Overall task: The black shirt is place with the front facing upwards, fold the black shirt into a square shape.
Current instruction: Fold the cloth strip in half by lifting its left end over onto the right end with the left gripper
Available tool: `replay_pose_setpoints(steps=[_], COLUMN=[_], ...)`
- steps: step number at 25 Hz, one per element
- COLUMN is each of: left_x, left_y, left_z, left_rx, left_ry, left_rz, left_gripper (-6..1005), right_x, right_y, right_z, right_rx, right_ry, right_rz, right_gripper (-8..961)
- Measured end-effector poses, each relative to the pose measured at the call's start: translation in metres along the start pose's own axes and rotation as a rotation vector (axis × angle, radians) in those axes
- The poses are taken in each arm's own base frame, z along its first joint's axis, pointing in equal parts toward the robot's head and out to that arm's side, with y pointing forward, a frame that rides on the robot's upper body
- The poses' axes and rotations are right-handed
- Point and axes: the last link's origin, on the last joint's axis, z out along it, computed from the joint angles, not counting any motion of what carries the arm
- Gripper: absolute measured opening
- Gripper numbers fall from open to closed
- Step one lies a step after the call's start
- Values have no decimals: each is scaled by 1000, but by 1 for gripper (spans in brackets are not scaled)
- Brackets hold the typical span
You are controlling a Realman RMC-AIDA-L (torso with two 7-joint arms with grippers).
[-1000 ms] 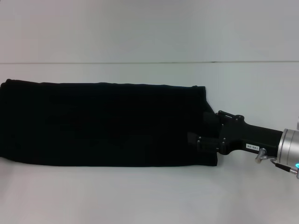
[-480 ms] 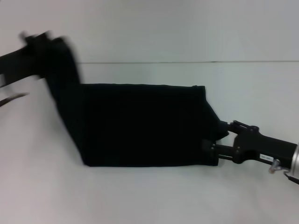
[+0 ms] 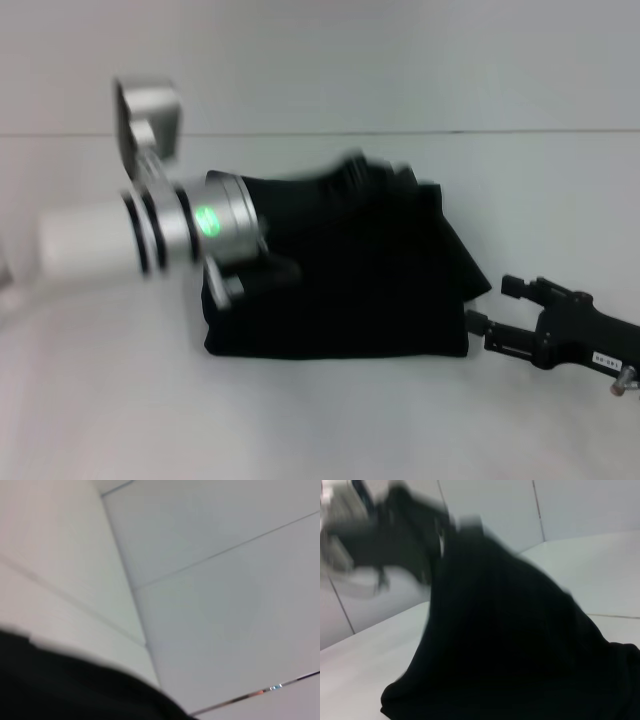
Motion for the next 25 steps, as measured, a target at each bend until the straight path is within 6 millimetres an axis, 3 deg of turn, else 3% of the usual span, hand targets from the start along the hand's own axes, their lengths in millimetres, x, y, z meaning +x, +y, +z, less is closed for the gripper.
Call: replay_pose_setpoints(steps=[3, 6, 14, 25], left_x=[-35, -50, -53, -53], left_y=[-18, -22, -17, -12], left_z=[9, 12, 14, 13], left_rx=[13, 4, -33, -63], left_ry=[-9, -7, -20, -33], left_rz=[-39, -48, -40, -23], left_gripper=[47, 48, 52, 57], right_x=[1, -2, -11, -40], right_y=[0, -1, -9, -12], right_z=[-1, 4, 39, 94], right_rx=[6, 9, 58, 103], right_ry=[-1, -4, 47, 100], right_rz=[4, 1, -21, -69], right_gripper=[917, 917, 916, 917])
